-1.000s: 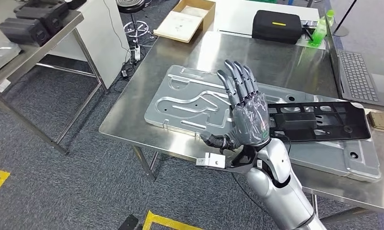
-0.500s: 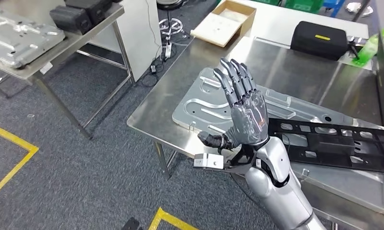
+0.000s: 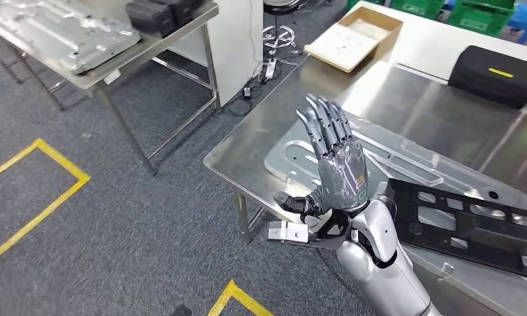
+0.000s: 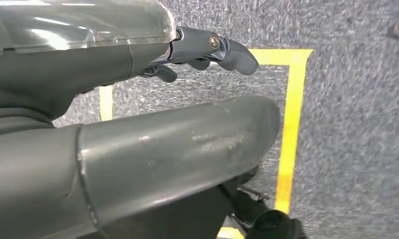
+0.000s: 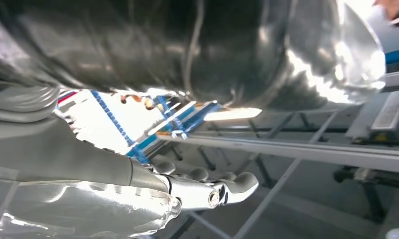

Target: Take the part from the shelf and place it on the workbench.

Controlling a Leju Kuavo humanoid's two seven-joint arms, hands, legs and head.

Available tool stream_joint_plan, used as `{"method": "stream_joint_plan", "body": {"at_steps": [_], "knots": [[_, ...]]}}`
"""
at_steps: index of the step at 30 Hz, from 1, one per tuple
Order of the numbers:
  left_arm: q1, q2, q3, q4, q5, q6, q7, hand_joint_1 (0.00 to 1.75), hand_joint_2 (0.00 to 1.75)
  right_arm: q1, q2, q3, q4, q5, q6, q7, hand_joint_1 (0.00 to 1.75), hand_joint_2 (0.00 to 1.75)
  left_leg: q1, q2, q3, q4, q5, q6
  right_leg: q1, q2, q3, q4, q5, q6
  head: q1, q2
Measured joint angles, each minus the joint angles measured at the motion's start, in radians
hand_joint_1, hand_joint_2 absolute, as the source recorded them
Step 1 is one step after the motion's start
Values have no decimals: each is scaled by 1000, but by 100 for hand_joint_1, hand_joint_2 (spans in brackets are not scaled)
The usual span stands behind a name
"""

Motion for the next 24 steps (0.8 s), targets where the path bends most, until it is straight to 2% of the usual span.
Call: {"method": "stream_joint_plan", "body": {"at_steps": [2, 3, 4, 6, 8, 9, 10, 11, 12, 13, 14, 15, 16, 17, 18, 20, 21, 22, 23, 24], "knots": [[1, 1, 0, 0, -1, -1, 0, 0, 0, 0, 0, 0, 0, -9, -1, -6, 0, 0, 0, -21, 2, -7, 2, 13, 2, -16, 6, -2, -4, 11, 0, 0], [3, 2, 0, 0, -1, -2, 0, 0, 0, 0, 0, 0, 0, -11, -1, -8, 0, 0, 3, -32, 4, -12, 4, 19, 0, -6, 8, 2, -10, 16, 0, 0], [4, 3, 1, 0, -1, -2, -1, 0, 0, 0, 0, 0, 0, -12, -2, -10, 0, 0, 6, -43, 8, -18, 8, 26, -3, 15, 4, 18, -23, 22, 1, 0], [4, 4, 2, 0, 1, -2, -1, 0, 0, 5, -1, 0, 0, -14, -5, -11, 0, 0, 9, -63, 11, -23, 13, 35, -8, 72, -39, 110, -76, 29, 1, 0], [5, 6, 4, 0, 2, -2, -1, 0, 0, 15, -2, 0, 1, -18, -9, -12, 0, 0, 9, -88, 10, -22, 13, 38, -8, 94, -103, 232, -124, 33, 1, 0], [7, 8, 5, 0, 4, -2, -1, 0, 0, 20, -3, 0, 2, -21, -11, -13, 0, 0, 9, -101, 10, -21, 13, 38, -8, 96, -121, 262, -124, 35, 1, 0], [10, 10, 7, 0, 6, -2, -1, 0, 0, 22, -3, 0, 3, -24, -13, -14, 0, 0, 9, -116, 10, -19, 12, 38, -9, 98, -121, 253, -104, 35, 1, 0], [12, 13, 8, 0, 8, -2, 0, 0, 0, 23, -4, 0, 4, -26, -15, -16, 0, 0, 9, -130, 10, -16, 11, 36, -10, 102, -104, 210, -69, 34, 1, 0], [13, 15, 9, 0, 9, -2, 0, 0, 0, 23, -4, 0, 5, -27, -16, -18, 0, 0, 10, -143, 9, -12, 10, 34, -13, 117, -77, 145, -32, 32, 2, 0], [12, 16, 9, 0, 10, -2, 0, 0, 0, 22, -5, 0, 7, -27, -17, -19, 0, 0, 9, -155, 6, -6, 7, 29, -16, 144, -51, 82, -6, 29, 1, 0], [12, 18, 10, 0, 10, -2, 0, 0, 0, 22, -5, 0, 8, -27, -17, -20, 0, 0, 9, -167, 2, -2, 6, 24, -18, 166, -33, 38, 9, 27, 1, 0], [11, 19, 10, 0, 11, -2, 0, 0, 0, 22, -5, 1, 9, -27, -18, -21, 0, 0, 10, -178, -3, 0, 6, 18, -18, 183, -24, 15, 11, 24, 1, 0], [12, 21, 11, 0, 11, -2, 0, 0, 0, 21, -5, 1, 11, -27, -18, -21, 0, 0, 11, -189, -7, 0, 8, 11, -17, 186, -22, 11, 8, 20, 1, 0], [13, 23, 12, 0, 12, -2, 0, 0, 0, 20, -5, 1, 12, -27, -18, -22, 0, 0, 13, -199, -10, -2, 10, 5, -17, 175, -21, 10, 10, 15, 1, 0], [15, 25, 13, 0, 12, -2, 0, 0, 0, 19, -4, 1, 12, -27, -18, -22, 0, 0, 14, -195, -12, 0, 8, -1, -17, 163, -17, 6, 11, 9, 1, 0], [16, 29, 15, 0, 12, -2, 0, 0, 0, 17, -4, 1, 13, -27, -19, -22, 0, 0, 12, -150, -31, 42, -19, -12, -21, 136, -9, -4, 14, -4, 0, 0], [14, 30, 15, 0, 12, -2, 0, 0, 0, 17, -3, 1, 14, -27, -19, -22, 0, 0, 12, -119, -53, 91, -45, -16, -19, 121, -6, -6, 13, -8, -1, 0], [12, 31, 16, 0, 13, -2, 0, 0, 0, 17, -3, 1, 15, -28, -19, -23, 0, 0, 13, -98, -83, 154, -76, -20, -17, 106, -5, -6, 12, -11, -2, 0], [11, 32, 16, 0, 13, -2, 0, 0, 0, 17, -3, 1, 16, -28, -19, -25, 0, 0, 16, -88, -114, 215, -101, -23, -16, 90, -4, -6, 10, -13, -2, 0], [11, 34, 17, 0, 13, -2, 0, 0, 0, 17, -3, 1, 17, -29, -18, -26, 0, 0, 18, -82, -134, 255, -111, -26, -15, 75, -3, -6, 8, -14, -2, 0]]}}
